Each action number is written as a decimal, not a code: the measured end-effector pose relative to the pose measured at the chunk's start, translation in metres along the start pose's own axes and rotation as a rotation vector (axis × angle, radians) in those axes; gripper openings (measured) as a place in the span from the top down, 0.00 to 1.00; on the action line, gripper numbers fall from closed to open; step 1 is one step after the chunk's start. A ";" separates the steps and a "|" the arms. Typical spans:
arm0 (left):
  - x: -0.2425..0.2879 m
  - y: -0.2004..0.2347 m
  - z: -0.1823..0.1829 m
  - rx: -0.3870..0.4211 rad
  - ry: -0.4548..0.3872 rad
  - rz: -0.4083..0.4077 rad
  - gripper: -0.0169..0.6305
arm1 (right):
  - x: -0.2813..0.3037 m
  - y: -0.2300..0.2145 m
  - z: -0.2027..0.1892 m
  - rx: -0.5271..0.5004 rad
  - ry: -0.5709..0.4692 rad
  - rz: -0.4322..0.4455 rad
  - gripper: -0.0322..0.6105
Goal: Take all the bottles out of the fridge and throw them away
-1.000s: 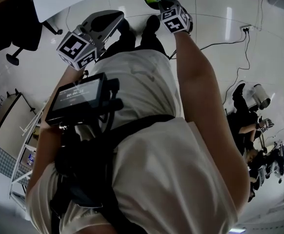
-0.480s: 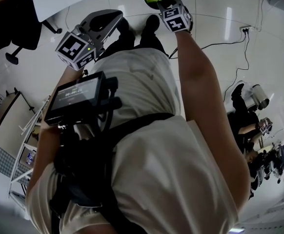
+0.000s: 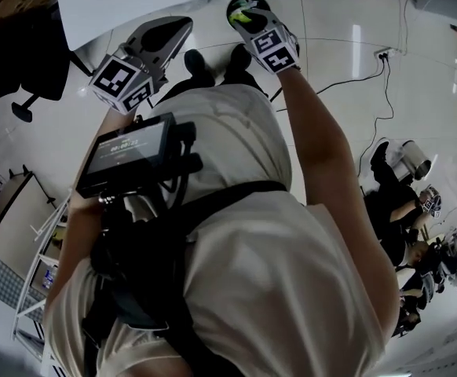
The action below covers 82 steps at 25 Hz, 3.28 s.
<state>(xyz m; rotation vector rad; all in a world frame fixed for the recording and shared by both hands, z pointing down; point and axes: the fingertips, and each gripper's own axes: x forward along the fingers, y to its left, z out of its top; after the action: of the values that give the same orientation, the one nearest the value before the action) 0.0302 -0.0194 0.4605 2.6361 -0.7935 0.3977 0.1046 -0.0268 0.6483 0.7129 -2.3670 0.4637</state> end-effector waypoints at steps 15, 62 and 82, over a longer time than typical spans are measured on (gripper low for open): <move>-0.113 0.034 0.063 0.055 -0.242 0.178 0.95 | -0.104 0.103 0.269 -0.095 -0.549 0.082 0.94; -0.112 0.032 0.081 0.083 -0.282 0.176 0.95 | -0.124 0.115 0.312 -0.062 -0.688 0.097 0.95; -0.111 0.032 0.077 0.110 -0.259 0.164 0.96 | -0.123 0.116 0.307 -0.049 -0.680 0.105 0.95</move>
<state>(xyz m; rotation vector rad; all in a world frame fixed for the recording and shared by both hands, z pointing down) -0.0649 -0.0231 0.3596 2.7704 -1.1027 0.1457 -0.0224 -0.0364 0.3221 0.8191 -3.0480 0.2198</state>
